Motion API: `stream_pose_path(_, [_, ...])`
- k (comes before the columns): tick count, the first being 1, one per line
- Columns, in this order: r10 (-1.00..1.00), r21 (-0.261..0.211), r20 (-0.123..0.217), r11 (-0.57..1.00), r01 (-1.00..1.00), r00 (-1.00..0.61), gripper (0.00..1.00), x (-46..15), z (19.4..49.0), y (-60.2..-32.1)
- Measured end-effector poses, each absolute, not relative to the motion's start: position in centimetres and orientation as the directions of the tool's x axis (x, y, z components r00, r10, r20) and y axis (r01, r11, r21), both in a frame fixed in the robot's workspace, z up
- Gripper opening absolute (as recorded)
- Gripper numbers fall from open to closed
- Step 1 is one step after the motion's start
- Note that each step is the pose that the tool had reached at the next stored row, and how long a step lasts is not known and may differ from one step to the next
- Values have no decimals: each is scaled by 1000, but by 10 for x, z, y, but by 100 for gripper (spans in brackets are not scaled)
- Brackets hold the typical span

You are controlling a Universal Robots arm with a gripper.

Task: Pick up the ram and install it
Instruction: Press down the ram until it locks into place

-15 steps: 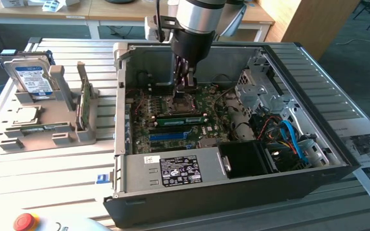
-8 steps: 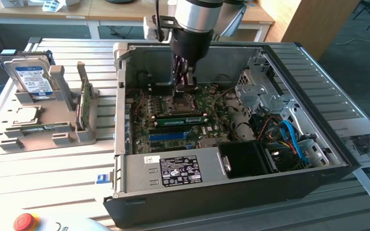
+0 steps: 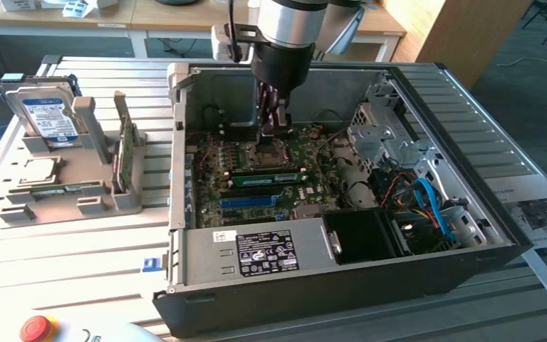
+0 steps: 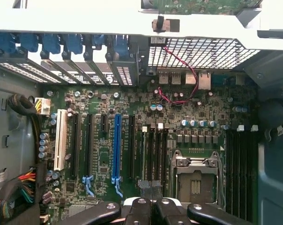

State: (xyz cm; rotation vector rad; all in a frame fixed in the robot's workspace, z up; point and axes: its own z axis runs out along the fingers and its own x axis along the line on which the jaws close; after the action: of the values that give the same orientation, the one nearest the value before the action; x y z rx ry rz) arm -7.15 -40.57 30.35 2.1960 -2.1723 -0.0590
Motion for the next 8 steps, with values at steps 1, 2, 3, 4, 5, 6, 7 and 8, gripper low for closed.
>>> stream_pose_path(1, [-1000, 60, 10, -11, -998, 12, 11, -72, 304, -406])
stream_pose_path(2, [-1000, 56, 10, -12, -998, 13, 11, -72, 304, -406])
stream_pose_path(3, [-1000, 53, 11, -13, -999, 14, 11, -72, 304, -406])
stream_pose_path(4, [-1000, 50, 11, -14, -999, 15, 11, -71, 304, -406])
stream_pose_path(5, [-1000, 47, 11, -15, -999, 16, 11, -71, 304, -406])
stream_pose_path(6, [-1000, 46, 11, -16, -999, 16, 11, -71, 303, -406])
stream_pose_path(7, [-1000, 44, 12, -16, -999, 17, 11, -71, 304, -406])
stream_pose_path(8, [-1000, 44, 12, -17, -999, 17, 11, -71, 304, -406])
